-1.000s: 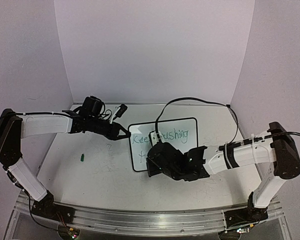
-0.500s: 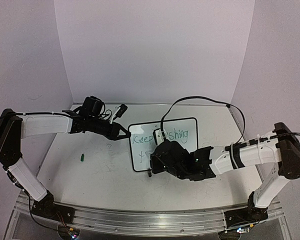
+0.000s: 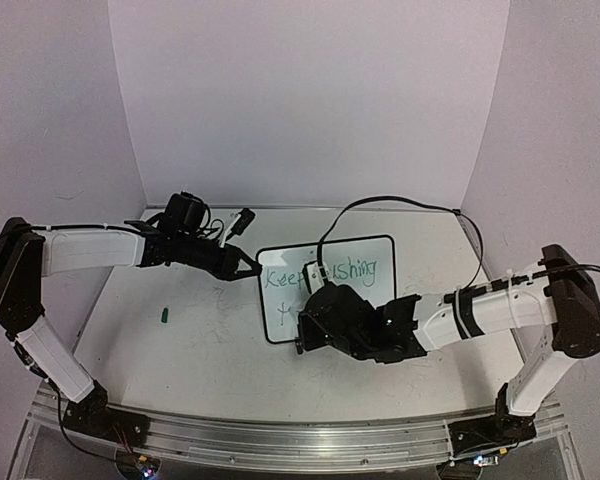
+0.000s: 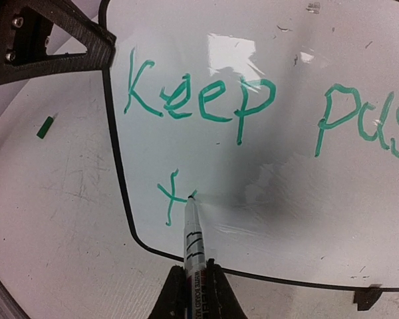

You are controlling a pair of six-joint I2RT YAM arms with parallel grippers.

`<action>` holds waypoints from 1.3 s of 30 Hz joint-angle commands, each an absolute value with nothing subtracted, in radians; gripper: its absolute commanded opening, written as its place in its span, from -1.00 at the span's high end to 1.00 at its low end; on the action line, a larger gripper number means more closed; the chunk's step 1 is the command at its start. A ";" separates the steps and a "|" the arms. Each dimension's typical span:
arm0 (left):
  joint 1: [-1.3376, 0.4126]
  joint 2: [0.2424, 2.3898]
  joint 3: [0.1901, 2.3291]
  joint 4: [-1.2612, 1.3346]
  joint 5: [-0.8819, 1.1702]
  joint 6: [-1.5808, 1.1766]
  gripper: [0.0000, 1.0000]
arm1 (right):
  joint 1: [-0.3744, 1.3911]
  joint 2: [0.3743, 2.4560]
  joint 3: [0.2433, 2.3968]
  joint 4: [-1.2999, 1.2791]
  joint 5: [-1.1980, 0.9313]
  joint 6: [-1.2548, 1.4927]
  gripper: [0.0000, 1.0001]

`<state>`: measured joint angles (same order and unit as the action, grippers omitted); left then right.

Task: Write a sentence on the whiteboard

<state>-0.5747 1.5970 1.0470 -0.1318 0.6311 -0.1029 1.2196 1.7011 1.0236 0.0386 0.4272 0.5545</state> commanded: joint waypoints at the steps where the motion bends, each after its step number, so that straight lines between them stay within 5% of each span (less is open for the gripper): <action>1: -0.575 1.569 1.082 -0.139 0.580 -0.084 1.00 | 1.216 1.731 1.072 0.016 0.447 0.566 1.00; 39: -0.577 1.569 1.081 -0.140 0.582 -0.083 1.00 | 1.195 1.666 1.036 0.024 0.510 0.603 1.00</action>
<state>-0.5751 1.5963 1.0470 -0.1318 0.6266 -0.1028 1.2217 1.6970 1.0134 -0.0023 0.4370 0.6167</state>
